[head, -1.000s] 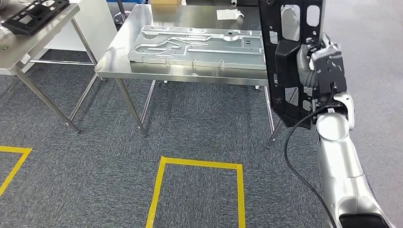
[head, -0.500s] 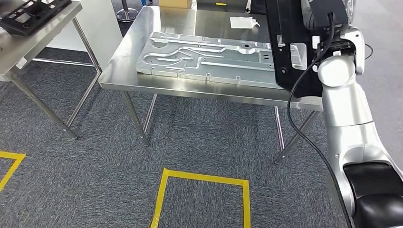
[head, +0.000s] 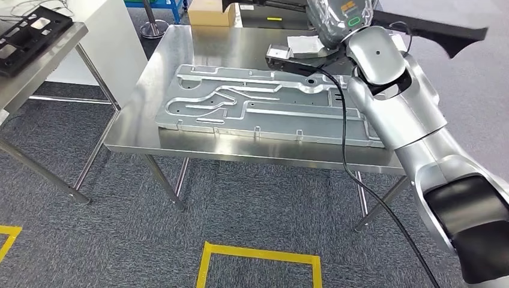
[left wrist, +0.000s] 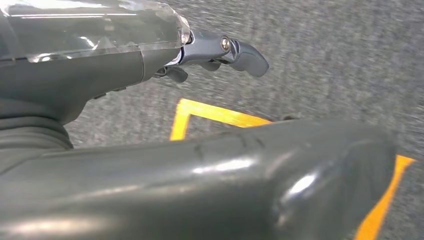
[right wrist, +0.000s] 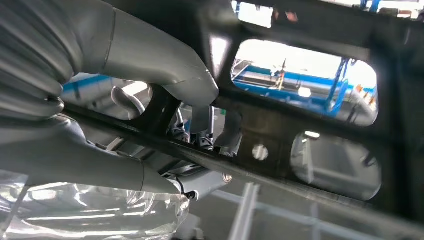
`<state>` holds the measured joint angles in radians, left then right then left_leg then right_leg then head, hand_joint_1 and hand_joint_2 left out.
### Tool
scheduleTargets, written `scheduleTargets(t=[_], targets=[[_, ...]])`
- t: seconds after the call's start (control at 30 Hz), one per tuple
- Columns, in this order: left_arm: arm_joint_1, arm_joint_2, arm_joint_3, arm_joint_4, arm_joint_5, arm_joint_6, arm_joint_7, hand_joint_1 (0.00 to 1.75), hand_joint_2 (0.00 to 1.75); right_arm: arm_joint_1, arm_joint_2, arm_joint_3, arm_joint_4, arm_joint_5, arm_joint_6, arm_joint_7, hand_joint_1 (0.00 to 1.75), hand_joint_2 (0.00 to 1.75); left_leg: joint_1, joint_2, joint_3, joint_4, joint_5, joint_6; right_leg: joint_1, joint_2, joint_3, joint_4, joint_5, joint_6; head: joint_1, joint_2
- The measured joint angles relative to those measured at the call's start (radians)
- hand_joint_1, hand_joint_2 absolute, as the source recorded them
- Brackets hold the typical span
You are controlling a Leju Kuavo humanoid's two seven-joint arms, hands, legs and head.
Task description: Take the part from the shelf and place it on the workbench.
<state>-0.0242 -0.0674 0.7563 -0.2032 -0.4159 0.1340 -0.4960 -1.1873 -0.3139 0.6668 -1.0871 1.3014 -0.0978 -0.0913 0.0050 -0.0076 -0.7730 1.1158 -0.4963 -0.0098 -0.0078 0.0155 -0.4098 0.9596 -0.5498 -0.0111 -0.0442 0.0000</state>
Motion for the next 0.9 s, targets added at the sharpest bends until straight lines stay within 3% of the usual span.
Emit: scheduleTargets(t=[0.03, 0.07, 0.1, 0.13, 0.17, 0.2, 0.27, 0.3, 0.37, 0.4, 0.43, 0.47, 0.5, 0.57, 0.6, 0.63, 0.7, 0.77, 0.8, 0.87, 0.9], targets=[[0.005, 0.001, 0.001, 0.0, -0.001, -0.004, 0.0, 0.0, 0.0, 0.004, 0.0, 0.018, 0.014, 0.01, 0.006, -0.002, 1.75, 1.75, -0.001, 0.0, -0.001, -0.067, 0.108, 0.004, 0.001, 0.001, 0.026, 0.001, -0.025, 0.003, 0.0, 0.0], [0.009, 0.002, 0.002, 0.0, -0.002, -0.007, 0.001, 0.0, 0.0, 0.007, -0.002, 0.033, 0.028, 0.018, 0.012, -0.004, 1.75, 1.75, -0.002, 0.0, 0.002, -0.105, 0.192, 0.009, 0.003, 0.002, 0.049, -0.002, -0.05, 0.008, 0.0, 0.0], [0.011, 0.003, 0.003, 0.0, -0.002, -0.009, 0.003, 0.0, 0.0, 0.01, -0.004, 0.045, 0.039, 0.024, 0.015, -0.006, 1.75, 1.75, -0.004, 0.0, 0.006, -0.12, 0.247, 0.014, 0.004, 0.004, 0.07, -0.003, -0.068, 0.014, 0.0, 0.0], [0.008, 0.004, 0.004, 0.0, -0.002, -0.011, 0.004, 0.0, 0.0, 0.009, -0.008, 0.053, 0.048, 0.026, 0.016, -0.007, 1.75, 1.75, -0.006, 0.0, 0.011, -0.112, 0.245, 0.02, 0.004, 0.006, 0.081, 0.005, -0.073, 0.021, 0.0, 0.0], [0.004, 0.004, 0.005, 0.0, -0.003, -0.014, 0.005, 0.0, 0.0, 0.003, -0.011, 0.057, 0.054, 0.026, 0.015, -0.008, 1.75, 1.75, -0.007, 0.0, 0.017, -0.098, 0.223, 0.026, 0.004, 0.007, 0.078, 0.024, -0.067, 0.028, 0.0, 0.0], [-0.001, 0.005, 0.005, 0.0, -0.003, -0.016, 0.005, 0.0, 0.0, -0.003, -0.014, 0.058, 0.058, 0.024, 0.013, -0.008, 1.75, 1.75, -0.008, 0.0, 0.027, -0.096, 0.209, 0.032, 0.002, 0.005, 0.054, 0.077, -0.042, 0.034, 0.0, 0.0], [-0.007, 0.006, 0.007, 0.0, -0.007, -0.019, 0.006, 0.0, 0.0, -0.008, -0.02, 0.059, 0.066, 0.014, 0.014, -0.01, 1.75, 1.75, -0.005, 0.001, 0.059, -0.103, 0.185, 0.042, -0.001, -0.001, -0.043, 0.224, -0.001, 0.044, 0.0, 0.0], [-0.008, 0.007, 0.007, 0.0, -0.011, -0.021, 0.007, 0.0, 0.0, -0.002, -0.025, 0.06, 0.071, 0.004, 0.021, -0.013, 1.75, 1.75, -0.003, 0.001, 0.08, -0.108, 0.171, 0.045, -0.003, -0.005, -0.099, 0.29, -0.008, 0.048, 0.001, 0.0], [-0.01, 0.008, 0.008, 0.0, -0.021, -0.026, 0.011, 0.0, 0.0, 0.023, -0.038, 0.06, 0.081, -0.026, 0.048, -0.02, 1.75, 1.75, -0.003, -0.004, 0.126, -0.117, 0.138, 0.047, -0.005, -0.008, -0.187, 0.335, -0.099, 0.052, 0.001, 0.0], [-0.01, 0.008, 0.008, 0.0, -0.025, -0.03, 0.012, 0.0, 0.0, 0.039, -0.044, 0.059, 0.086, -0.039, 0.06, -0.023, 1.75, 1.75, -0.003, -0.008, 0.148, -0.119, 0.12, 0.046, -0.005, -0.009, -0.22, 0.326, -0.151, 0.052, 0.001, 0.0], [-0.009, 0.008, 0.008, 0.0, -0.028, -0.035, 0.012, 0.0, 0.0, 0.054, -0.052, 0.058, 0.09, -0.051, 0.067, -0.026, 1.75, 1.75, -0.004, -0.012, 0.171, -0.12, 0.102, 0.045, -0.005, -0.01, -0.245, 0.297, -0.183, 0.05, 0.001, 0.0], [-0.007, 0.008, 0.008, 0.0, -0.03, -0.038, 0.012, 0.0, 0.0, 0.067, -0.06, 0.056, 0.093, -0.059, 0.071, -0.027, 1.75, 1.75, -0.006, -0.016, 0.192, -0.12, 0.084, 0.045, -0.003, -0.01, -0.263, 0.253, -0.173, 0.045, 0.001, 0.0], [-0.004, 0.008, 0.008, 0.0, -0.031, -0.04, 0.012, 0.0, 0.0, 0.08, -0.068, 0.053, 0.096, -0.065, 0.073, -0.028, 1.75, 1.75, -0.007, -0.018, 0.208, -0.121, 0.067, 0.045, 0.0, -0.011, -0.275, 0.194, -0.108, 0.037, 0.001, 0.0], [-0.001, 0.005, 0.009, 0.003, -0.032, -0.041, 0.011, 0.0, 0.0, 0.102, -0.081, 0.047, 0.105, -0.073, 0.075, -0.029, 1.75, 1.75, -0.011, -0.023, 0.236, -0.117, 0.036, 0.041, 0.01, -0.008, -0.288, 0.083, 0.102, 0.02, 0.001, 0.0], [-0.001, 0.004, 0.009, 0.004, -0.032, -0.042, 0.01, 0.0, 0.0, 0.109, -0.086, 0.046, 0.108, -0.074, 0.076, -0.03, 1.75, 1.75, -0.012, -0.026, 0.244, -0.116, 0.025, 0.036, 0.013, -0.007, -0.289, 0.05, 0.183, 0.013, 0.0, 0.0], [-0.002, 0.003, 0.009, 0.005, -0.033, -0.042, 0.009, 0.0, 0.0, 0.113, -0.09, 0.043, 0.11, -0.076, 0.077, -0.03, 1.75, 1.75, -0.013, -0.027, 0.25, -0.112, 0.019, 0.031, 0.016, -0.004, -0.289, 0.038, 0.219, 0.008, 0.0, 0.0], [-0.004, 0.006, 0.01, 0.005, -0.035, -0.041, 0.004, 0.0, 0.0, 0.114, -0.094, 0.035, 0.111, -0.078, 0.076, -0.029, 1.75, 1.75, -0.014, -0.026, 0.24, -0.086, 0.026, 0.02, 0.013, -0.002, -0.276, 0.032, 0.215, -0.001, 0.0, 0.0], [-0.007, 0.008, 0.01, 0.005, -0.04, -0.042, -0.002, 0.0, 0.0, 0.122, -0.097, 0.024, 0.112, -0.08, 0.067, -0.023, 1.75, 1.75, -0.015, -0.018, 0.199, -0.008, 0.034, 0.009, 0.007, -0.002, -0.251, 0.021, 0.203, -0.013, -0.001, 0.0], [-0.009, 0.009, 0.011, 0.005, -0.043, -0.044, -0.006, 0.0, 0.0, 0.133, -0.099, 0.018, 0.113, -0.082, 0.058, -0.02, 1.75, 1.75, -0.013, -0.013, 0.168, 0.046, 0.02, 0.004, 0.006, -0.003, -0.238, 0.016, 0.196, -0.016, -0.001, 0.0], [-0.01, 0.009, 0.011, 0.005, -0.048, -0.049, -0.01, 0.0, 0.0, 0.169, -0.108, 0.004, 0.116, -0.089, 0.035, -0.016, 1.75, 1.75, -0.006, -0.006, 0.101, 0.146, -0.037, -0.004, 0.006, -0.004, -0.218, 0.014, 0.179, -0.02, -0.001, 0.0], [-0.01, 0.009, 0.011, 0.005, -0.05, -0.051, -0.01, 0.0, 0.0, 0.191, -0.114, -0.003, 0.117, -0.093, 0.025, -0.017, 1.75, 1.75, -0.003, -0.004, 0.076, 0.173, -0.058, -0.008, 0.006, -0.004, -0.21, 0.016, 0.171, -0.019, -0.001, 0.0]])
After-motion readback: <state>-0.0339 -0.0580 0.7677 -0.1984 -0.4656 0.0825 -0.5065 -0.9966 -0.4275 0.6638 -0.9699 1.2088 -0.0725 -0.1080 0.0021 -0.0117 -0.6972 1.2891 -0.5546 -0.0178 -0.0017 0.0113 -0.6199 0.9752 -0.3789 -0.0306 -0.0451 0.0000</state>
